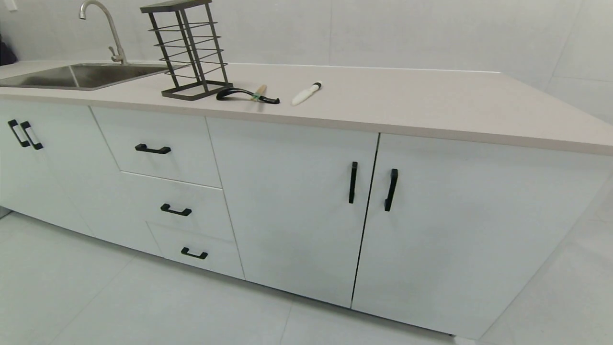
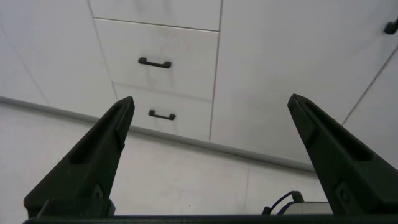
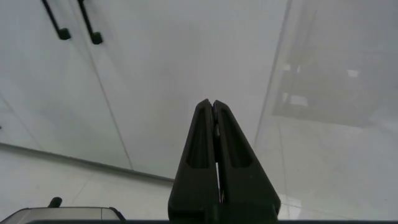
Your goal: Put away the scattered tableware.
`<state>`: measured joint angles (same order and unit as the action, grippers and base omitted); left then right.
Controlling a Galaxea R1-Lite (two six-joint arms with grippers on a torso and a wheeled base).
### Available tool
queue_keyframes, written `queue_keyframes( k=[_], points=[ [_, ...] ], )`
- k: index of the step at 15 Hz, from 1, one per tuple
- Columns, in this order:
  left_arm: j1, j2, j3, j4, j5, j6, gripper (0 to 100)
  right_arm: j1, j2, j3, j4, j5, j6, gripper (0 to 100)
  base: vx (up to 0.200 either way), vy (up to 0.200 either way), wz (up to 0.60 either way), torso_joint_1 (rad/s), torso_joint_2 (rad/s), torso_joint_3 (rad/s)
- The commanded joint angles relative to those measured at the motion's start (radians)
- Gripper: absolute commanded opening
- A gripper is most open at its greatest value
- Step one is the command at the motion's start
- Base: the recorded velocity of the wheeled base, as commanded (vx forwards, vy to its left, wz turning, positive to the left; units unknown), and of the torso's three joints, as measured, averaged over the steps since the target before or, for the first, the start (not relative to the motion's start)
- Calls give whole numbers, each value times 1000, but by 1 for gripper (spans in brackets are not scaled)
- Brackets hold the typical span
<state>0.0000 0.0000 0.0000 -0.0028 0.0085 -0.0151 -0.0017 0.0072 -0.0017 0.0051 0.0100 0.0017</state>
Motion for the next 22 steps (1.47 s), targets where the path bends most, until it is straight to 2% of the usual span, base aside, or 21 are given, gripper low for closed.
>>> queue_keyframes(
  k=[1, 3, 10, 17, 19, 22],
  points=[
    [0, 0, 0, 0, 1, 0, 100, 0, 5, 0, 1, 1, 0, 0, 0, 200, 0, 2, 2, 7],
    [0, 0, 0, 0, 1, 0, 100, 0, 5, 0, 1, 1, 0, 0, 0, 200, 0, 0, 0, 2],
    [0, 0, 0, 0, 1, 0, 100, 0, 5, 0, 1, 1, 0, 0, 200, 200, 0, 1, 2, 4],
    [0, 0, 0, 0, 1, 0, 100, 0, 5, 0, 1, 1, 0, 0, 29, 200, 0, 4, 2, 4],
    [0, 0, 0, 0, -1, 1, 100, 0, 5, 0, 1, 1, 0, 0, 200, 0, 0, -2, 0, -5],
    [0, 0, 0, 0, 1, 0, 100, 0, 5, 0, 1, 1, 0, 0, 0, 0, 0, 0, 0, 0]
  ],
)
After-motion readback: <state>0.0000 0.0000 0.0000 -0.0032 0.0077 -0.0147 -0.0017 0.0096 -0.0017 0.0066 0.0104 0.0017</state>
